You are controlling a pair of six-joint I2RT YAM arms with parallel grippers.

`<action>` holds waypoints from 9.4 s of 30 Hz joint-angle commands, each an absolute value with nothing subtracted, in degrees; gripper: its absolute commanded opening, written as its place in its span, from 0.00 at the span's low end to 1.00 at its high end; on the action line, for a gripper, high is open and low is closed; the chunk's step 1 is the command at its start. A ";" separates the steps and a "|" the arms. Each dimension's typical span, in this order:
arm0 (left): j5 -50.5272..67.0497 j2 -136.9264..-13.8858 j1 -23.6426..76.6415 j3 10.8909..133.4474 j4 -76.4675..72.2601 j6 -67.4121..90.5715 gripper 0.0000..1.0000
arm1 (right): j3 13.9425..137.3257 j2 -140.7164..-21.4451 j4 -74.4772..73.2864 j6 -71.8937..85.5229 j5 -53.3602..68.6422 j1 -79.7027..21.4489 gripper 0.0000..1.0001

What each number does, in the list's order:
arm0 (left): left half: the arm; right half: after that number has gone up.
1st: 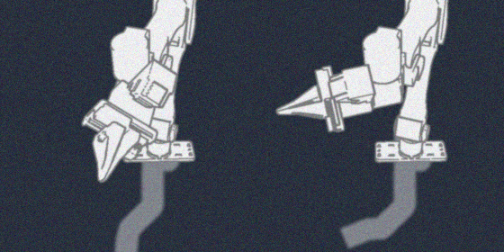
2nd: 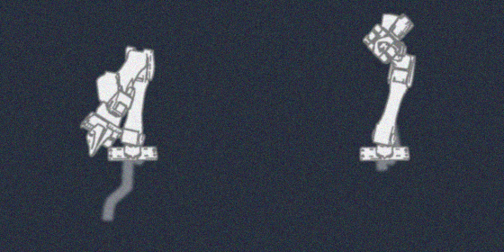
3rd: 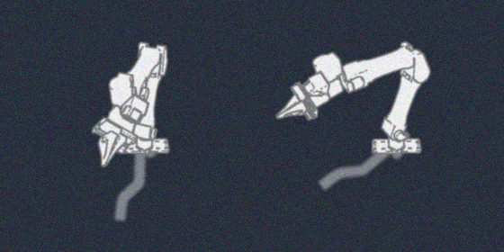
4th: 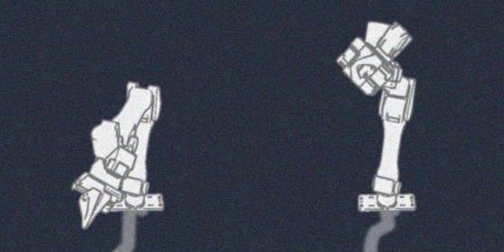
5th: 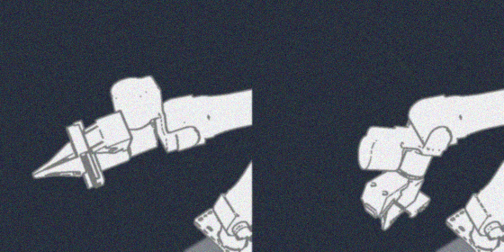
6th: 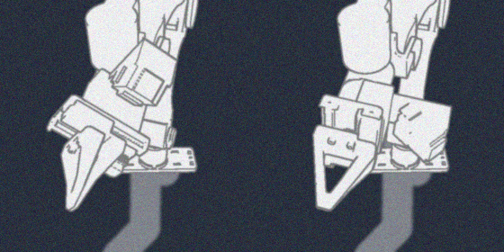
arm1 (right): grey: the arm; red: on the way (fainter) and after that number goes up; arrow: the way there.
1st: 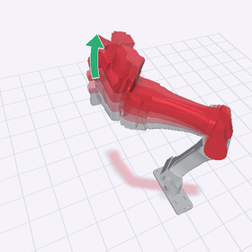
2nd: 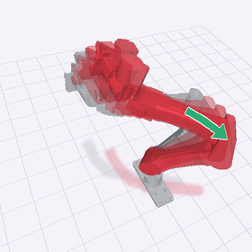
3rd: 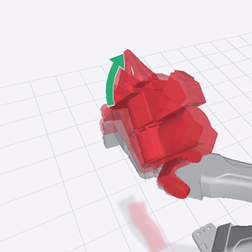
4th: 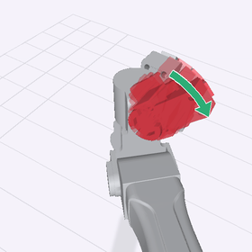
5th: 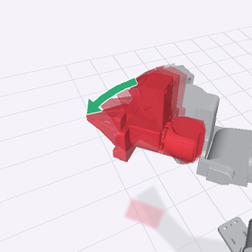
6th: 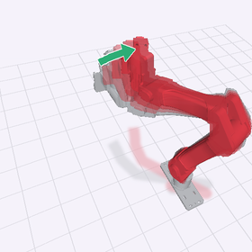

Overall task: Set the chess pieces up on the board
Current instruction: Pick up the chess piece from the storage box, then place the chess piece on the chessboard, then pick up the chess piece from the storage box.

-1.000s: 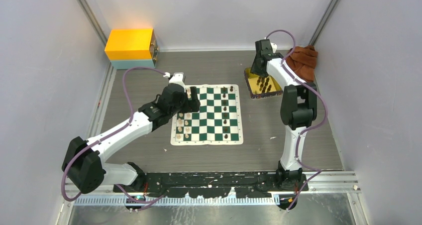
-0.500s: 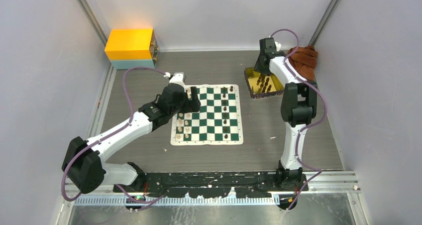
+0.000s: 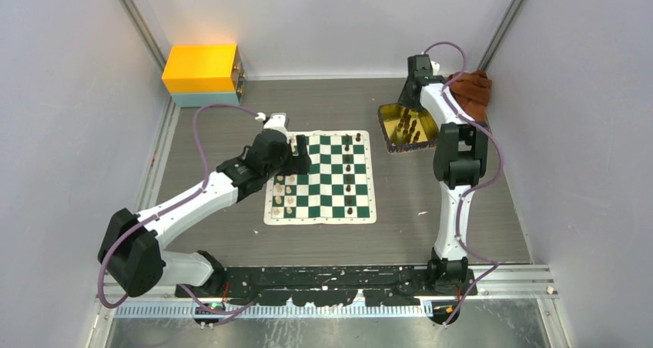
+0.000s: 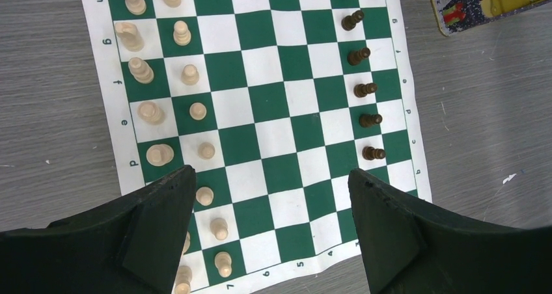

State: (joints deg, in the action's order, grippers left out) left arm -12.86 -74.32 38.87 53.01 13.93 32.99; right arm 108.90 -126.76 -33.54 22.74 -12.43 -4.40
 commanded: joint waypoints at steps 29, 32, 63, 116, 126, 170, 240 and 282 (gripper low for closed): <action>-10.92 -78.31 37.11 53.70 9.52 32.82 0.87 | 118.11 -133.40 -33.66 21.79 -10.46 -2.83 0.38; -10.77 -78.56 37.00 53.70 9.41 32.81 0.87 | 118.21 -133.76 -33.66 21.88 -10.33 -2.77 0.37; -10.09 -78.69 36.61 53.32 9.33 33.18 0.86 | 115.88 -130.96 -31.50 21.95 -10.33 -2.38 0.01; -9.28 -64.23 36.72 42.11 9.40 37.20 0.85 | 90.76 -107.37 -31.08 22.00 -17.74 -26.15 0.01; -9.68 -62.35 36.73 41.49 9.93 36.91 0.85 | 86.54 -110.37 -28.09 23.10 -17.57 -27.94 0.01; -8.88 -62.75 36.74 41.92 9.01 37.35 0.85 | 87.72 -117.46 -24.13 22.64 -15.56 -26.91 0.01; -7.38 -63.21 36.69 42.09 8.53 37.98 0.82 | 89.97 -102.58 -27.53 22.54 -20.25 -14.29 0.38; -18.22 -62.98 36.70 46.69 11.95 32.39 0.83 | 103.13 -119.65 -29.89 21.99 -16.27 -6.90 0.39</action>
State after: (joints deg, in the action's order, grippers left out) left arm -13.78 -65.17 36.99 44.36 12.56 33.95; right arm 100.71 -120.18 -30.74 21.80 -16.56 -7.31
